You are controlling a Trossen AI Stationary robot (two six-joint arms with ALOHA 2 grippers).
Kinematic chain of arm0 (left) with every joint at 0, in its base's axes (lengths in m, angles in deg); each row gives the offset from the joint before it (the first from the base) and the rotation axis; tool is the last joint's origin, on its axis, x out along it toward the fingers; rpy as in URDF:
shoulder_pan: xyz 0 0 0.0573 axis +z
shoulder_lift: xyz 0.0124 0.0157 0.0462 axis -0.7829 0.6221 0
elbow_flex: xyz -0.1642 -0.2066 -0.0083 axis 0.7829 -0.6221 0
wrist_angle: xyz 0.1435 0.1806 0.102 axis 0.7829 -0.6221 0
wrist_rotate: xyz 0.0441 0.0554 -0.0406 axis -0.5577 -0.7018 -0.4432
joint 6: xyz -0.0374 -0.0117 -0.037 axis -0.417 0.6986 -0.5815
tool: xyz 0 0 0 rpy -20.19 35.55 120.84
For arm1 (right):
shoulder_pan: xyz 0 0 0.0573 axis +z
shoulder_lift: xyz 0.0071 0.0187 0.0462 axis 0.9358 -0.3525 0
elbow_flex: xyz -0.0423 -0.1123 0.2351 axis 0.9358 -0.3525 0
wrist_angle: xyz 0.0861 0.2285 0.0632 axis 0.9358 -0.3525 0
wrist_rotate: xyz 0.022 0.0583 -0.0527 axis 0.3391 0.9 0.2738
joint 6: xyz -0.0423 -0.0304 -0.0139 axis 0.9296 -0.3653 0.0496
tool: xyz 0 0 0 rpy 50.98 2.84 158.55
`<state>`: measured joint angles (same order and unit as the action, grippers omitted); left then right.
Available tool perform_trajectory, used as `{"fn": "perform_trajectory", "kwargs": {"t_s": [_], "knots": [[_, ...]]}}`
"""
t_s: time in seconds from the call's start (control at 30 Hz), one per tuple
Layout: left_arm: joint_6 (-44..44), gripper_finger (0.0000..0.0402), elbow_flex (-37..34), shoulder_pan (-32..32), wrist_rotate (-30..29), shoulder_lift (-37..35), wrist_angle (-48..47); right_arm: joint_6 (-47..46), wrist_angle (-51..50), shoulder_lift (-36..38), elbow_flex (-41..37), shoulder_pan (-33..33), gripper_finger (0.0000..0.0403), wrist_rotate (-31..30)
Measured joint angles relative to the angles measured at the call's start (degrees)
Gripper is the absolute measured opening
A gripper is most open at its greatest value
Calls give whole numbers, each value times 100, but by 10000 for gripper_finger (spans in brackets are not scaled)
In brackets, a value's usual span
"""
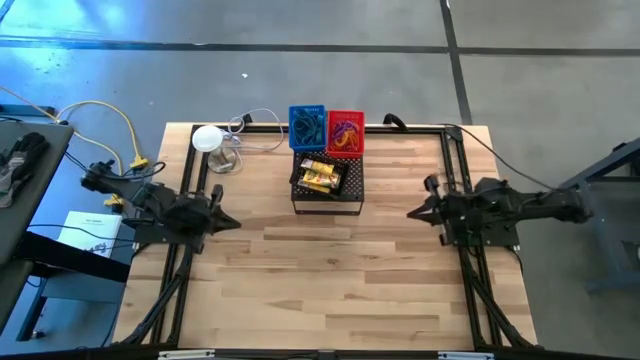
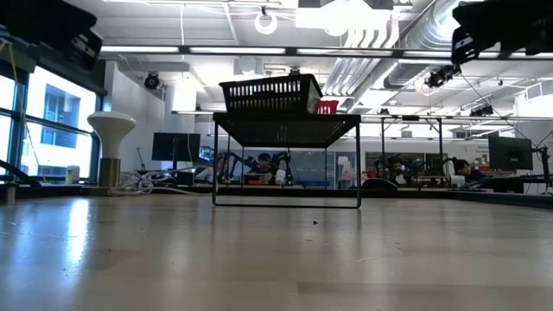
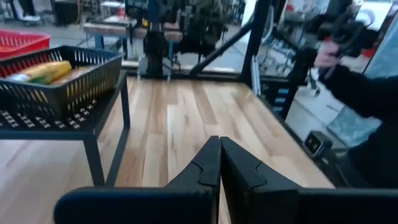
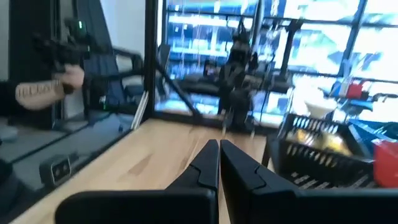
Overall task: Pick & Place Office Desk Supplies
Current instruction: Return to Home Position
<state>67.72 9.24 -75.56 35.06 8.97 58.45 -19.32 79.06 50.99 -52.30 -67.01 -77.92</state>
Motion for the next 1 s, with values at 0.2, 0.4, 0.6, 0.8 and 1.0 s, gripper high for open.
{"fn": "perform_trajectory", "kwargs": {"t_s": [0.2,0.4,0.6,0.8,1.0], "knots": [[122,0,-104,-14,-14,-501,-179,-33,-652,983,-148,-141,2,27],[114,0,-494,-14,-31,-695,-48,46,164,1148,-843,-140,2,172],[-64,0,-1004,-14,-59,-695,498,34,492,1050,-1088,-137,2,186],[-203,0,-1267,-16,-57,-694,735,-66,239,1054,-1091,-135,2,304],[73,0,-1328,-16,377,-658,722,-99,-61,1052,-1093,-135,2,300]]}}
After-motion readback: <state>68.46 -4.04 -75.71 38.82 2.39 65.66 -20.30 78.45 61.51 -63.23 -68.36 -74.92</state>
